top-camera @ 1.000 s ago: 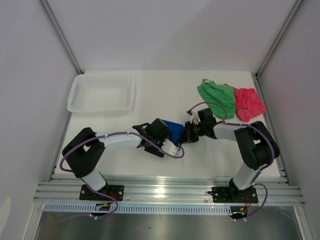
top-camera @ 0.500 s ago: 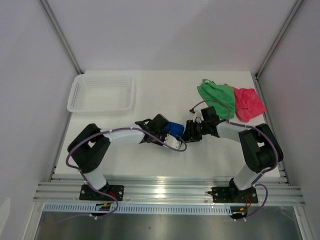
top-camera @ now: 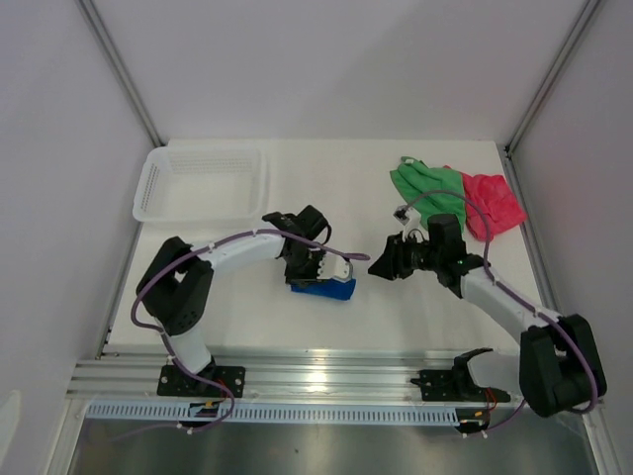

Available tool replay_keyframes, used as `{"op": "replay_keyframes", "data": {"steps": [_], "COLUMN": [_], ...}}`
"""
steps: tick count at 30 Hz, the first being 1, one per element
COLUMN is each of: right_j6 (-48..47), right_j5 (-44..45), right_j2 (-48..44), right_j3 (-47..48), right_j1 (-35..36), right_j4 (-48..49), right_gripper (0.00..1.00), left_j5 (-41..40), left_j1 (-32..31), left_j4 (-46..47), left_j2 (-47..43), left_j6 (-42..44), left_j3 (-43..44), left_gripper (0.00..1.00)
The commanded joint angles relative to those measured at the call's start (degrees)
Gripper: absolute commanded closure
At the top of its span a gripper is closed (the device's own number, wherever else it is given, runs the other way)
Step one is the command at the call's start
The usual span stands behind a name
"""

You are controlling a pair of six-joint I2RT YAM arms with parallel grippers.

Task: Roll the towels
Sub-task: Roll the towel

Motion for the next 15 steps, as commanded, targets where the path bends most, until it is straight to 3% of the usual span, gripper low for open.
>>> {"op": "replay_keyframes", "data": {"steps": [1, 7, 15], "right_j6": [-6.1, -12.8, -16.5], "right_j5": [-1.5, -2.1, 5.0], "right_j2": [-7.2, -14.7, -8.7], "right_j3": [-3.7, -9.1, -12.2], "right_j1": [0.3, 7.9, 19.0], "right_j4": [8.3, 14.5, 26.6], "right_gripper": [0.59, 0.48, 0.41], "left_j5": [9.8, 16.7, 22.0], "left_j1": [1.7, 5.3, 9.4], "left_j4": [-14.7, -21.9, -27.7], "left_j2": [2.0, 7.2, 13.4], "left_j6": [-2.2, -3.1, -3.3], "left_j3": [4.4, 7.7, 14.1], "left_gripper": [0.99, 0.96, 0.91]}}
